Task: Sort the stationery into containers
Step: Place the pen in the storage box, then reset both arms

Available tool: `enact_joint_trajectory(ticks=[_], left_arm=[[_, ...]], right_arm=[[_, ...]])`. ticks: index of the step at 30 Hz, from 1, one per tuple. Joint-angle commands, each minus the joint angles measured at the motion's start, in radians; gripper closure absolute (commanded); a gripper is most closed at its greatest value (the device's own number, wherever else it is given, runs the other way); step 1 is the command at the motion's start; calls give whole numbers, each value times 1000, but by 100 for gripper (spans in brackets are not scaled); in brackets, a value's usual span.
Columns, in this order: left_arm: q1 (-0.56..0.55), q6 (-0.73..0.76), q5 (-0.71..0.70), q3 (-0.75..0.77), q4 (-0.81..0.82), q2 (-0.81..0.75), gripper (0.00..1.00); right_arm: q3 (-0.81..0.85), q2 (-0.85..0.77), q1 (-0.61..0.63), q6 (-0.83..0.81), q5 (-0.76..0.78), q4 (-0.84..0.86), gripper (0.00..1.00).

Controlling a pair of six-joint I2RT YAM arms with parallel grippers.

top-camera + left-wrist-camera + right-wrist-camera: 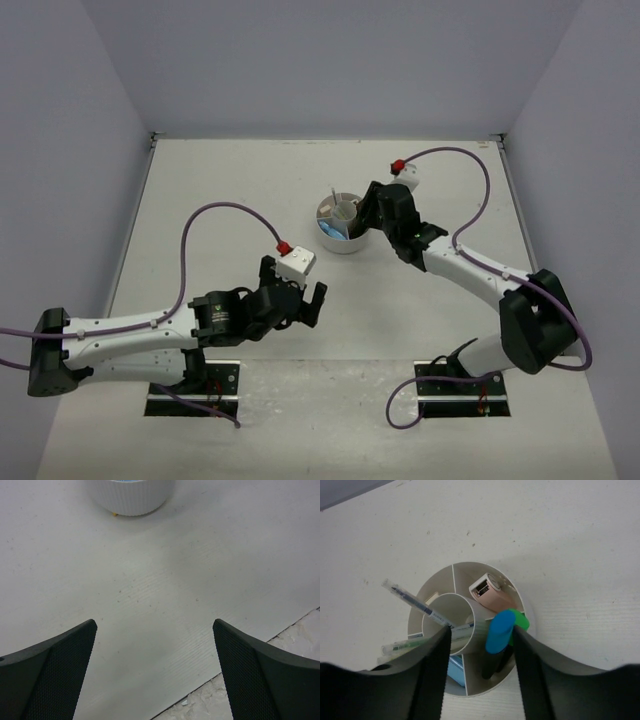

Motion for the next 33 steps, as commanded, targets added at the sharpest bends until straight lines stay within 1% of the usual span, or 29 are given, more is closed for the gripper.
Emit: enact_joint_trajectory(ticks=[1,2,3,4,5,7,9,11,12,13,16,17,18,21,22,23,24,26,28,33], left_arm=[[1,-23,-49,2,18,-37,0],[14,-52,-71,11,-2,-36,0],[53,-71,-76,17,-10,-33,0],[55,-71,-73,18,-16,-30,0],[132,-79,-59,15,-14,-22,0],[200,-83,-25,17,5,-10,0],[314,-93,-21,37,16,1,0],[381,-116,-68,63,2,7,0],[455,-117,-69,84,-5,4,0],[519,-112,-62,97,-5,-6,0],[652,-75,-41,123,-2,-35,0],[698,-57,-29,140,-15,-45,0],[724,-41,-21,152,-28,-52,0],[745,15,-56,166,-46,-79,0],[747,39,-78,162,-51,-85,0],[747,42,-111,158,-67,-97,0],[747,46,-130,160,-79,-106,0],[747,57,-99,179,-140,-130,0],[747,73,-40,192,-175,-164,0],[746,94,-26,177,-253,-254,0]], right_arm=[[14,-17,-1,27,-10,29,38],[12,-39,-1,28,-1,14,33],[9,-70,-1,30,14,1,29],[8,-71,-1,28,14,-5,29],[4,-96,-2,26,30,-14,26],[5,-146,-2,12,42,-30,22],[12,-204,-1,-11,59,-88,19],[15,-253,-1,-36,73,-135,13],[25,-299,-1,-69,88,-188,5],[42,-334,-1,-84,108,-252,2],[99,-407,-1,-135,189,-430,1],[108,-444,-1,-178,229,-484,1],[98,-480,-1,-218,245,-499,1],[66,-600,-1,-283,289,-532,1],[63,-676,-1,-292,293,-558,1],[64,-707,-1,-291,293,-594,1],[66,-772,-1,-287,284,-615,1],[62,-864,-1,-295,238,-657,1],[57,-920,-1,-300,192,-701,1],[27,-1028,-1,-302,122,-754,1]])
